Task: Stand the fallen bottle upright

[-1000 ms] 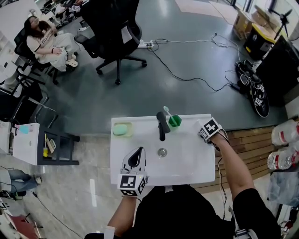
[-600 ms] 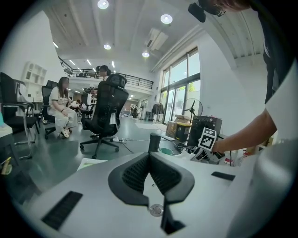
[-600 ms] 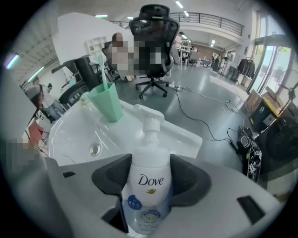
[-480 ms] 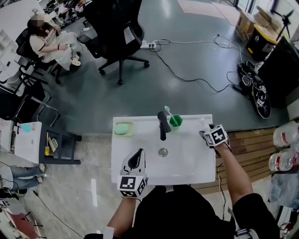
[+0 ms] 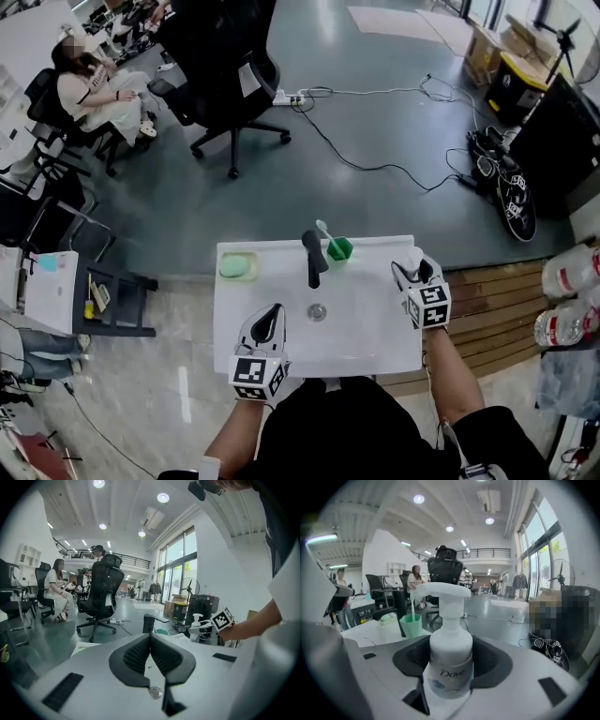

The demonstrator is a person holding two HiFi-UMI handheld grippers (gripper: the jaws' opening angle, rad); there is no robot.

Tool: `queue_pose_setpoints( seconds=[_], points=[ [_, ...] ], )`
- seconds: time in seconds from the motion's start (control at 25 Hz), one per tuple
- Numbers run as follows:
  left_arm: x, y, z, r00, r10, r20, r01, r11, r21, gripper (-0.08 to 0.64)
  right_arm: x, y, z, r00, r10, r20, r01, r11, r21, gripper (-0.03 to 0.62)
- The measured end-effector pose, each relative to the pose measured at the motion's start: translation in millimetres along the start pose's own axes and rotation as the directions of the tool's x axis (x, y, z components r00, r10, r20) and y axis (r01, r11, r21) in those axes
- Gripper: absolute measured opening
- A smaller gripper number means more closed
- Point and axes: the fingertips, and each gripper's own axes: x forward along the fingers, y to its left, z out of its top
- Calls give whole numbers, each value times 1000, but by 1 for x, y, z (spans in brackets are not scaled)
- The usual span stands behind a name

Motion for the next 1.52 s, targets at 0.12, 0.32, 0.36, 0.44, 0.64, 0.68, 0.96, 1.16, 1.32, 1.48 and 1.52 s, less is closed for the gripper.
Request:
queue_pose_setpoints(
  seconds=[0.12, 0.32, 0.36, 0.44, 0.64, 0.68, 0.96, 1.16, 1.32, 1.48, 1.52],
  points=[
    [4, -9, -1, 1000, -12, -9, 12, 1000, 12, 18, -3, -6, 14, 991, -44, 128, 39, 998, 40, 267],
    [8, -27, -5, 999, -35, -24, 36, 999, 25, 19, 9, -19, 19, 973, -99, 209, 81, 992, 96, 267],
    [8, -28, -6, 999, -36, -26, 37, 999, 27, 19, 12, -21, 19, 970, -107, 217, 87, 991, 99, 267],
    [8, -29, -6, 999, -35, -29, 35, 999, 29, 19, 16, -23, 20, 966, -122, 229, 103, 990, 93, 267],
    [8, -23, -10, 999, -17, -34, 18, 999, 28, 18, 25, -27, 13, 964, -137, 229, 126, 990, 62, 268],
    [8, -22, -11, 999, -15, -35, 16, 1000, 27, 18, 26, -27, 9, 965, -139, 224, 128, 990, 60, 268],
    [8, -21, -13, 999, -15, -41, 16, 1000, 20, 19, 27, -26, 2, 958, -154, 243, 145, 988, 55, 279],
    [10, -25, -12, 999, -26, -38, 27, 999, 19, 18, 28, -16, -3, 964, -111, 244, 105, 994, 34, 383],
    [12, -23, -10, 999, -28, -33, 28, 999, 17, 18, 15, -11, -5, 963, -108, 246, 109, 994, 9, 428],
    [13, -22, -7, 999, -30, -30, 31, 999, 15, 18, -15, -5, 5, 958, -105, 267, 112, 994, -10, 426],
    [15, -22, -6, 999, -32, -26, 32, 999, 12, 18, -23, -2, 9, 957, -101, 271, 112, 993, -25, 425]
  ],
)
